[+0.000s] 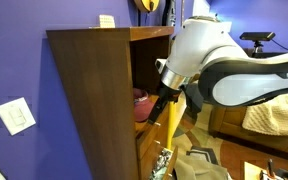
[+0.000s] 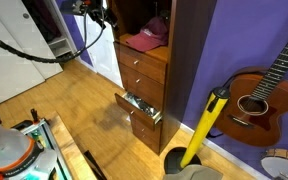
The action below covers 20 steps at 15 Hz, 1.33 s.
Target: Hang the hat on the knob of the first top drawer
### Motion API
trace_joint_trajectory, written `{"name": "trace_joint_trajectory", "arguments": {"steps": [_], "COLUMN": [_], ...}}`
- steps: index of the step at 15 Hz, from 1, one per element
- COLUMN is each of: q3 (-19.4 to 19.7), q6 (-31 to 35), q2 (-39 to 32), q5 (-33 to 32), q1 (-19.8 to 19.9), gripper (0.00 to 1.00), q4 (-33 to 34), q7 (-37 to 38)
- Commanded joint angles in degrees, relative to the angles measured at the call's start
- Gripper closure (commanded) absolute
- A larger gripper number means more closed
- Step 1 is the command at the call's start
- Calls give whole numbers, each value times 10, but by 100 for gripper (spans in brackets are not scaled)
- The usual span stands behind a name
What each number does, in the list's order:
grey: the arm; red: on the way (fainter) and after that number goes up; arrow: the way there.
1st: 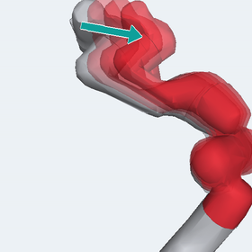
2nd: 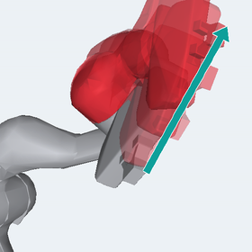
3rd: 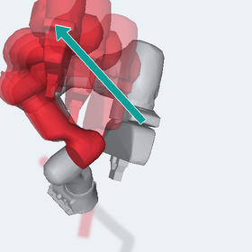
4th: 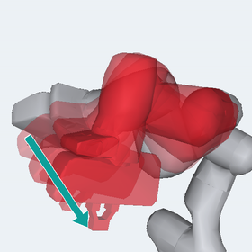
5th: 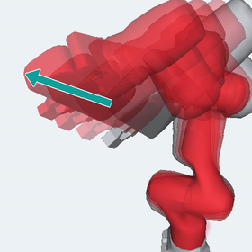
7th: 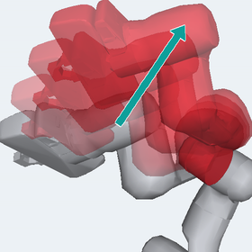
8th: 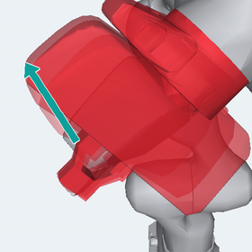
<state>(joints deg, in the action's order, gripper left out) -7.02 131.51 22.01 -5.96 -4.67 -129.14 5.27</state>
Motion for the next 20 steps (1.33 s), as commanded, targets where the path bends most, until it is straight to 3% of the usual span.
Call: {"name": "trace_joint_trajectory", "arguments": {"steps": [1,3,7,9,13,20], "q3": [-1,0,-1,-11,-4,11], "q6": [31,63,65,53,91,274], "q2": [1,0,0,-15,-47,-88], "q5": [-9,-19,-20,-54,-91,-118], "q1": [9,21,22,44,71,106], "gripper": [0,0,0,0,0,0], "q4": [-1,-4,-5,2,3,-7], "q7": [5,10,12,38,65,87]}}
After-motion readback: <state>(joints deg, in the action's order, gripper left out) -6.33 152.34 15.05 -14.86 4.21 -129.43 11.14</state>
